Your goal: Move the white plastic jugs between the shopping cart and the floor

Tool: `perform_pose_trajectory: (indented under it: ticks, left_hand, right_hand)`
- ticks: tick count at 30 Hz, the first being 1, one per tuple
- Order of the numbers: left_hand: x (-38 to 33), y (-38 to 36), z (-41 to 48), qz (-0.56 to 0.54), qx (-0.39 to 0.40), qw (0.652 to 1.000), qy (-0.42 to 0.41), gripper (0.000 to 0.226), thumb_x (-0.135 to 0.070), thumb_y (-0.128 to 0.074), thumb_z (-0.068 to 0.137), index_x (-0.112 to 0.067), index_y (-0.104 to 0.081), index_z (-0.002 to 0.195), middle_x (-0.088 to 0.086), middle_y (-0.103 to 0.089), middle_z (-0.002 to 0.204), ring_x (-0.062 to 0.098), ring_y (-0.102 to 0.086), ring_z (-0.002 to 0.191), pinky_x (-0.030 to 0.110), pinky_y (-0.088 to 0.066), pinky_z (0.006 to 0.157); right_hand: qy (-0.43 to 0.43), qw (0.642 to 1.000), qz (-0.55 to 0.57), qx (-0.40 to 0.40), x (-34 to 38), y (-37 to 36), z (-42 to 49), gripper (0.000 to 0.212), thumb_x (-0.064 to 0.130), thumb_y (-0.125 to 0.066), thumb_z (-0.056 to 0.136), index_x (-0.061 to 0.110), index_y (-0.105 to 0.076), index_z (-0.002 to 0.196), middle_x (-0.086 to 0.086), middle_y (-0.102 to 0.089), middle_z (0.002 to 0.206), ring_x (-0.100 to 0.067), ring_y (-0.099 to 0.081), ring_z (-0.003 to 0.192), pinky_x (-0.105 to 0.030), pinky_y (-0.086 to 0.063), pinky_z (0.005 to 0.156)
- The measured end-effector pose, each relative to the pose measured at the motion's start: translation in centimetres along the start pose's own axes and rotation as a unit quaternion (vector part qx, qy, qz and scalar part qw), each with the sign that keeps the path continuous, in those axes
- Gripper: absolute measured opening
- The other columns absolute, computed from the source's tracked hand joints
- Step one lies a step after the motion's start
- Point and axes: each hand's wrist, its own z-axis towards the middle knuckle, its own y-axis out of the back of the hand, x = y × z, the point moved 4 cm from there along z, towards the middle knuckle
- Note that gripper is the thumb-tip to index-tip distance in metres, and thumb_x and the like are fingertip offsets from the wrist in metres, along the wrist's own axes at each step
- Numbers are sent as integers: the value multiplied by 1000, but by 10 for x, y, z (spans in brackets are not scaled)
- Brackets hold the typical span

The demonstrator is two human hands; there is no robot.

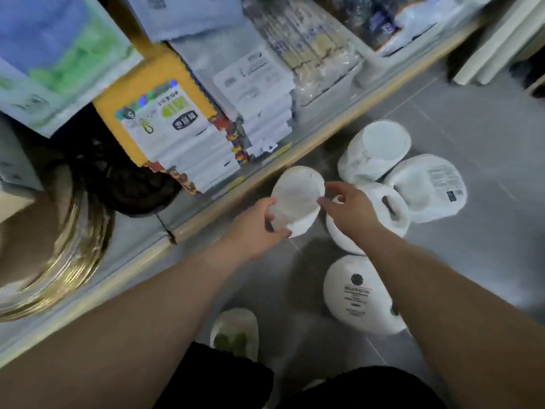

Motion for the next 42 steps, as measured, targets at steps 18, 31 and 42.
perform_pose_trajectory:
  ticks: [18, 31, 42]
  left_hand:
    - [38, -56, 98, -118, -63, 991, -27, 124, -31, -90, 59, -37, -7, 151, -6, -32, 151, 17, -31, 138, 40, -35, 110]
    - [-115, 120, -91, -169, -11, 984, -61, 126, -24, -95, 49, -29, -21, 151, -30, -38, 139, -7, -37, 128, 16, -31, 106]
    - [-252, 283, -276, -153, -53, 980, -115, 120, -23, -95, 50, -38, -26, 147, -23, -42, 133, 2, -38, 128, 27, -34, 106]
  right_hand:
    - [0, 958, 267, 109, -65, -80, 112, 112, 42, -87, 53, 38, -25, 147, 7, -44, 139, -19, -45, 126, -45, -44, 106]
    - [-22, 947, 310, 77, 131, 74, -76, 107, 45, -93, 46, 29, -42, 138, 11, -58, 127, -12, -57, 116, -45, -50, 99]
    - [14, 946, 323, 1, 307, 220, -257, 100, 26, -90, 63, 33, -35, 146, 10, -51, 132, -15, -53, 122, -44, -50, 99]
